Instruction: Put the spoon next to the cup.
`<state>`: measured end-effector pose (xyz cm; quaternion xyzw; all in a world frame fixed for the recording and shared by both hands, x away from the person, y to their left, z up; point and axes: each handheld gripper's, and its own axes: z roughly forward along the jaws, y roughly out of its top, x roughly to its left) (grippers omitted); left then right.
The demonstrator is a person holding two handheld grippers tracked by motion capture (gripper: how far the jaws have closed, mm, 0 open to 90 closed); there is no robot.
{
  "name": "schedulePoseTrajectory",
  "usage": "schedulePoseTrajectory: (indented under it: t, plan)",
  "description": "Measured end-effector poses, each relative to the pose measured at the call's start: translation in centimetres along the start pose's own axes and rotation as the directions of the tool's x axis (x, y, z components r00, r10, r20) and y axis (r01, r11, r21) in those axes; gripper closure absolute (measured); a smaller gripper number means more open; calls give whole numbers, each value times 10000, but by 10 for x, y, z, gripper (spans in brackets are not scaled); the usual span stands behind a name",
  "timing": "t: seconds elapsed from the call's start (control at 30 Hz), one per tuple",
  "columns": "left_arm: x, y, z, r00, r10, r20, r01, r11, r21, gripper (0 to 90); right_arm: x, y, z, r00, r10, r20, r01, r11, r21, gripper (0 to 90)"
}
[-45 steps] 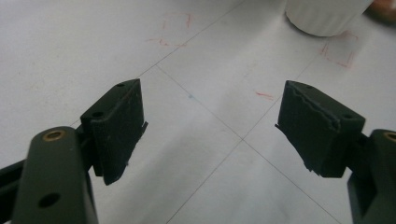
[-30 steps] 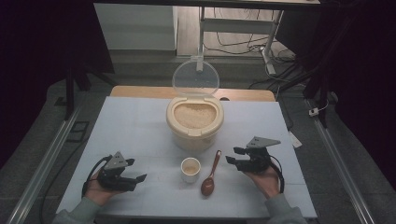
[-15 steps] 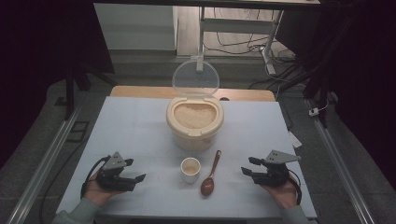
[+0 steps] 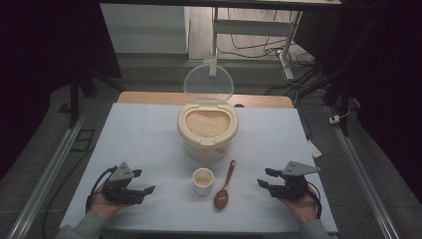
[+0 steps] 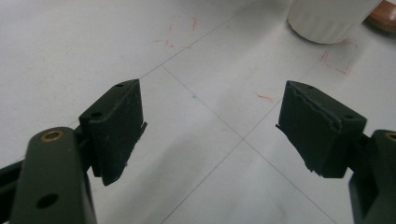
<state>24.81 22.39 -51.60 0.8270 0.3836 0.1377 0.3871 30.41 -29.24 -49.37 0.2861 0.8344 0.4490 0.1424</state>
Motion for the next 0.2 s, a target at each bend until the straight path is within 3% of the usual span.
schedulePoseTrajectory:
  t: [0.2]
  plan:
    - [0,0,0,10000,12,-6,-12,10000,7,220,0,0,0,10000,-42,29,42,10000,32,450]
